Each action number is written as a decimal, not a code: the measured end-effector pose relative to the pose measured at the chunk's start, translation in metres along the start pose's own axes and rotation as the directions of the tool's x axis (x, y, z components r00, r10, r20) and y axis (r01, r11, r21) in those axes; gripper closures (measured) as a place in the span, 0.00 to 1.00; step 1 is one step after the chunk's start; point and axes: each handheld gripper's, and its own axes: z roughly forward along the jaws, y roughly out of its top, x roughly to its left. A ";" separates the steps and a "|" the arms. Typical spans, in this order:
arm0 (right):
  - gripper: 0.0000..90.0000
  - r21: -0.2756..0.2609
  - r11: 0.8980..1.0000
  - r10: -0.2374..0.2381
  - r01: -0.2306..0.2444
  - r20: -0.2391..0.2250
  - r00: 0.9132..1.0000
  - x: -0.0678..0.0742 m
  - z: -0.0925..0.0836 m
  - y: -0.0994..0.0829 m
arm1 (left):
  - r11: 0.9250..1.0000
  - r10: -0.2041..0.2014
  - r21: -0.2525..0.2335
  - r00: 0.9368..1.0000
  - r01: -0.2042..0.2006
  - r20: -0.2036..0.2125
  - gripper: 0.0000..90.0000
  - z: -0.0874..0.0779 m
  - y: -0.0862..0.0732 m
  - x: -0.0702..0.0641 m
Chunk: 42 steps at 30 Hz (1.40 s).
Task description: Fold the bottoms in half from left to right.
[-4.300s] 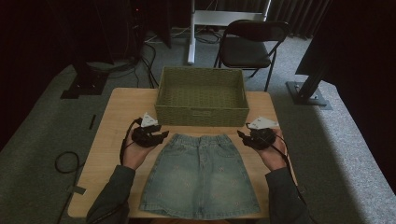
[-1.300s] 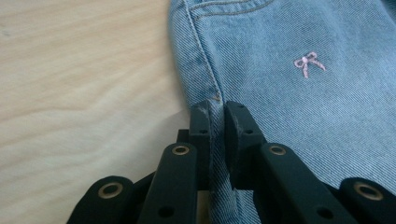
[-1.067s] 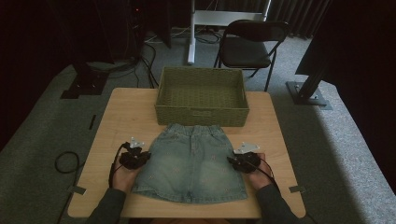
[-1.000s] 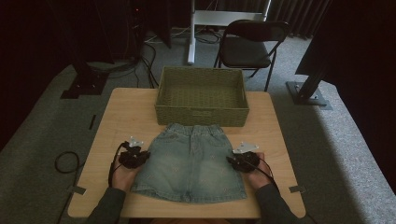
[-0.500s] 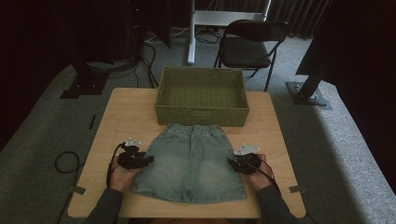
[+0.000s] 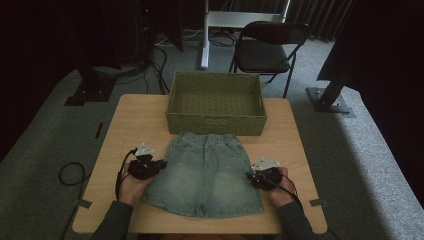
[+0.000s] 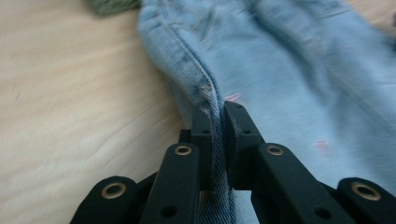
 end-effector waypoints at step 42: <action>0.64 0.009 0.999 0.034 -0.034 -0.001 0.999 -0.009 -0.003 -0.008 | 0.881 0.465 -0.057 0.838 -0.469 0.285 0.93 0.069 0.137 -0.195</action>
